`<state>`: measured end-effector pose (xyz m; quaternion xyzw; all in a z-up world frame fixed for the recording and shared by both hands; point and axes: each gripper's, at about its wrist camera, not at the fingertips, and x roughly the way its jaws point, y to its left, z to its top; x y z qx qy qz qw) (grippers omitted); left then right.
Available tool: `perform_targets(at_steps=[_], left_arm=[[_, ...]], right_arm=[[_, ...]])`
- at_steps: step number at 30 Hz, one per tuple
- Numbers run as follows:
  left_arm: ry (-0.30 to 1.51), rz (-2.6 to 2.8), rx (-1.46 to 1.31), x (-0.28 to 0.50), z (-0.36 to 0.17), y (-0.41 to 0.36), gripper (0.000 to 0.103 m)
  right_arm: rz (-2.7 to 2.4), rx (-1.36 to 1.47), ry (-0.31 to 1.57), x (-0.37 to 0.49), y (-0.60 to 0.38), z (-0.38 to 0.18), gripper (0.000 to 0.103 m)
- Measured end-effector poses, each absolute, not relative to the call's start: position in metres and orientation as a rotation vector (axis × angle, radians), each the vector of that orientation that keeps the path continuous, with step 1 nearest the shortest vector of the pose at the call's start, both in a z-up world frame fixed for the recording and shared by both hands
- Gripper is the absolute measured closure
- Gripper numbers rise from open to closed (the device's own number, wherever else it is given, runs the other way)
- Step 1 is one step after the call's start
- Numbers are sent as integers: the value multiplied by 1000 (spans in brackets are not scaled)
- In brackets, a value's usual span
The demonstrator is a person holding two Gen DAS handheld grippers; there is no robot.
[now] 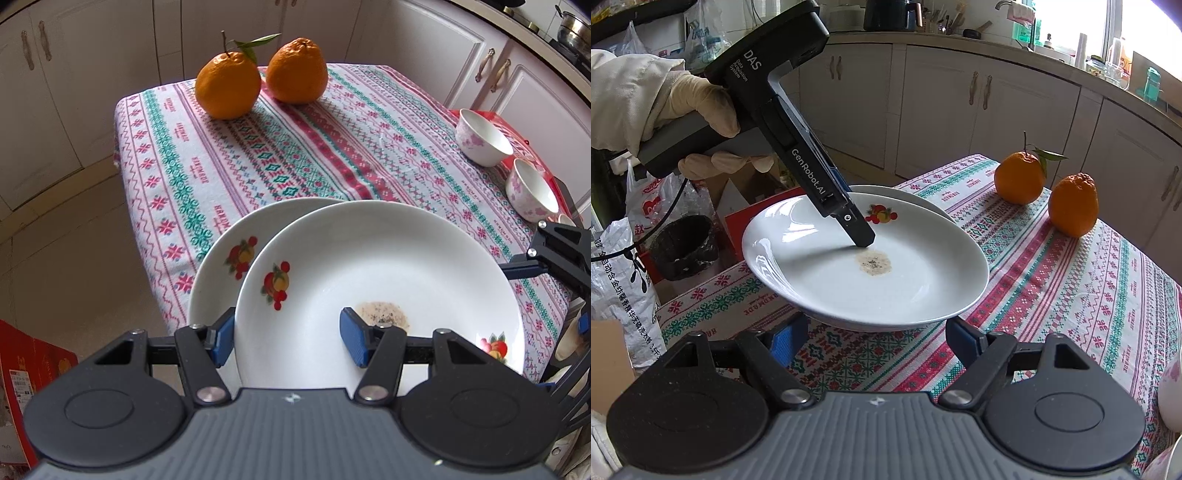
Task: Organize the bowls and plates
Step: 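Carry the held plate over the white plate stack with the left gripper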
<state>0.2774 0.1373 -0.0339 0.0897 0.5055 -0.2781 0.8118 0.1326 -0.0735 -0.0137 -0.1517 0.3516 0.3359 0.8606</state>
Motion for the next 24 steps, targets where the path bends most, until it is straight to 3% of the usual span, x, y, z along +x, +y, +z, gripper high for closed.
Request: perform_targets(at_steps=[24], left_arm=[[1077,-564,179,267,-26,152,45]], right_arm=[[720,-277,738,136,-73,-19,18]])
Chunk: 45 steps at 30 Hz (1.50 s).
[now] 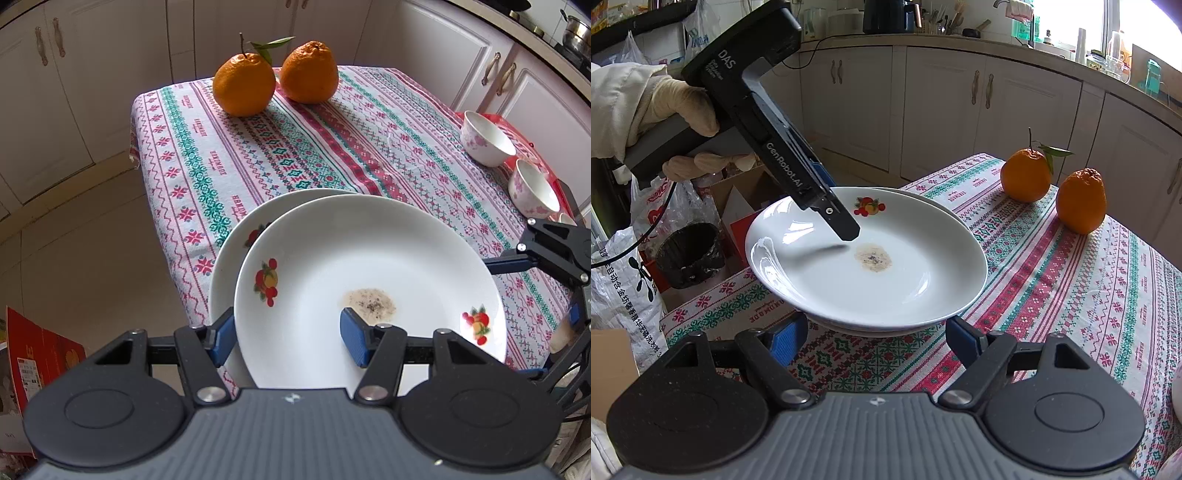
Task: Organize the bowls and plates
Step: 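Carry the held plate over the white plate stack with the left gripper, then lower the held plate onto the plate stack with the left gripper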
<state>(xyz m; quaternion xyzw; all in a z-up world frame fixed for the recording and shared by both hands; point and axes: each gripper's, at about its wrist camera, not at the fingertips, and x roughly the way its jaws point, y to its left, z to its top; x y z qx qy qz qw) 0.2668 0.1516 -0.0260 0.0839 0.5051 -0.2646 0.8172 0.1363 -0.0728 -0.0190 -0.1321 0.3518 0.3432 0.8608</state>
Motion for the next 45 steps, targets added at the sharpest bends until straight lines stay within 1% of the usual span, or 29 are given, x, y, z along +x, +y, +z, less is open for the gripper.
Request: perform_targets(at_steps=[19,23,27,37,40,45], left_arm=[[1069,-540,144,259,-18,161,45],[1066,-536,134,258,-17,163,44],[1063,-534,127,258,-16,164,40],[1075,-495,141,257,-22,165,39],[1068,-494,148,255,-23,164,37],[1047,-468,188,250,-23,159,36]], right_arm=[[720,-257,728,139,-73,-21,17],[722,-263,722,138,-71,-21,17],[721,-257,721,138,-71,-22,18],[702,-253,711,132,-80,-17,17],[691,-251,708,130,-84,-14,15],[654,-236,699,127,-96,-10,6]])
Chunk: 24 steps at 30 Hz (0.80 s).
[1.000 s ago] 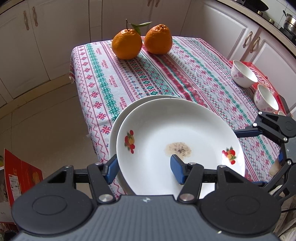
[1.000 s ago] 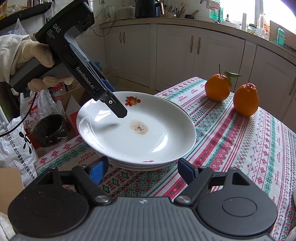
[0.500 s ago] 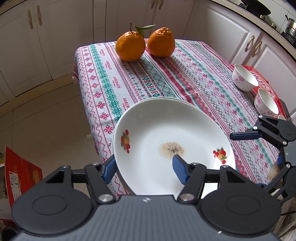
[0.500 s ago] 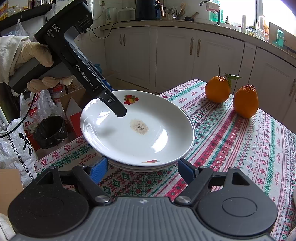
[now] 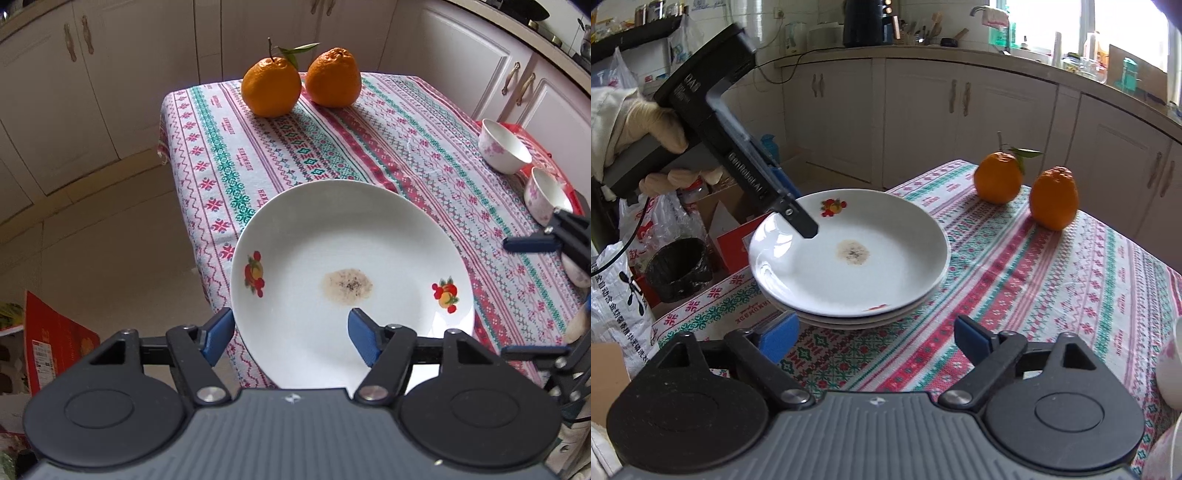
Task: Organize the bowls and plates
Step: 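Lower the held plate onto the plate stack with the left gripper, then open the left gripper and withdraw it from the plate stack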
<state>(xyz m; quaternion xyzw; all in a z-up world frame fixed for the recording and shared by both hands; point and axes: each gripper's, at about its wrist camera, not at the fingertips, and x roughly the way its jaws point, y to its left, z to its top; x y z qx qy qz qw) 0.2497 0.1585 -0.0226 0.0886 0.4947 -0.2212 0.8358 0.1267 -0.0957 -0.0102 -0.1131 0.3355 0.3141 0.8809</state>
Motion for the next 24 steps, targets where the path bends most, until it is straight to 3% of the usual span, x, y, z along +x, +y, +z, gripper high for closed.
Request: perform_targets(at_steps=[6,18,24], left_arm=[[954,-436,244,233,-11,149,31],[662,-544,276,156,6,70,14],[577,-648,284,115,-6,10,14]], right_arm=[[609,-196,673,121,-114,1,0],[427,-185,612,79,-172,32,0],[287,-160,614,48,-217,35,0]])
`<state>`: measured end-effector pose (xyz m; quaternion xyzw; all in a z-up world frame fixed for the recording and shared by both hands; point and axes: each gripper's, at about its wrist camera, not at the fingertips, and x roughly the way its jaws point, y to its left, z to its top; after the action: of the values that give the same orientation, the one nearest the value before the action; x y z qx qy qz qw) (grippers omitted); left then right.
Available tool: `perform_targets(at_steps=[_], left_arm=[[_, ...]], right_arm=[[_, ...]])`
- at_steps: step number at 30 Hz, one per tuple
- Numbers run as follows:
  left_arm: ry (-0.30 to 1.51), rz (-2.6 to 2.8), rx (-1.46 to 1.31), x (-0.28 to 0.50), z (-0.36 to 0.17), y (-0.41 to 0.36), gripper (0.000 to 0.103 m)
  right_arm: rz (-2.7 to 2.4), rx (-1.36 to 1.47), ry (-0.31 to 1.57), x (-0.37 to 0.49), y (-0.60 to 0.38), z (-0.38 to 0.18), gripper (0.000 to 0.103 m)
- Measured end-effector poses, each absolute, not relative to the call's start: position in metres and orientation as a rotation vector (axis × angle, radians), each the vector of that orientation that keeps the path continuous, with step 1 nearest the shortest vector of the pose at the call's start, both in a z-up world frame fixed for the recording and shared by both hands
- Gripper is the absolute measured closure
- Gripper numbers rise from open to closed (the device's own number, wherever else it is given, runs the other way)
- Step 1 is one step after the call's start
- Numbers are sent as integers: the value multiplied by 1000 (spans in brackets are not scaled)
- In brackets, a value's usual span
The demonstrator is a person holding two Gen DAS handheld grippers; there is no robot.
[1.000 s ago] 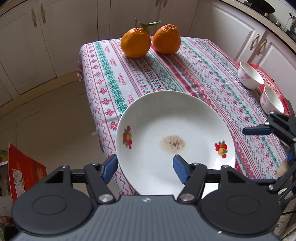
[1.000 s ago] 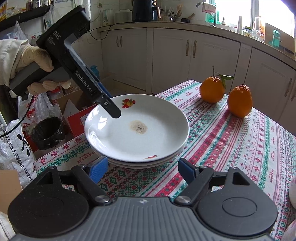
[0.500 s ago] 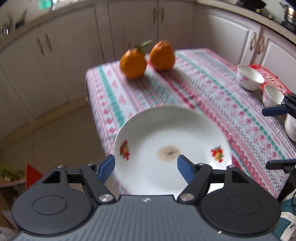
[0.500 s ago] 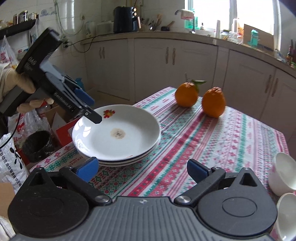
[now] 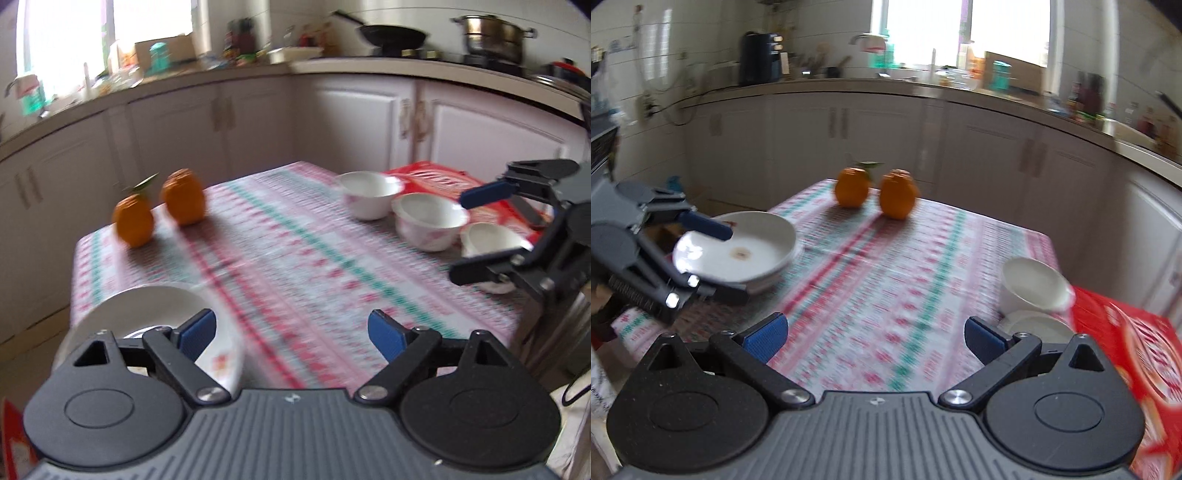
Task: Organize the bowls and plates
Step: 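Open the left gripper and withdraw it from the plate stack, then close the right gripper on the rim of a white bowl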
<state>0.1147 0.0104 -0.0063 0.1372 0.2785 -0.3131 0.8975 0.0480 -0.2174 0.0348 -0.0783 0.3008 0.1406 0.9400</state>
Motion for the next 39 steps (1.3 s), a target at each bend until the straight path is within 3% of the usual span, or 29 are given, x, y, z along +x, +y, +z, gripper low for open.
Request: perform_targets(at_steps=[13,25,39], left_arm=[[523,-929,391,63,-47,-109,13],[529,-1041,377,60,-65,-165,14],[539,-1060,345,63,-69,-176,26]], right_arm=[[64,-55,663,2,-308,18,0],[50,96,735,9,-359,-3,2],[108,196,787,31,-385,-8,22]])
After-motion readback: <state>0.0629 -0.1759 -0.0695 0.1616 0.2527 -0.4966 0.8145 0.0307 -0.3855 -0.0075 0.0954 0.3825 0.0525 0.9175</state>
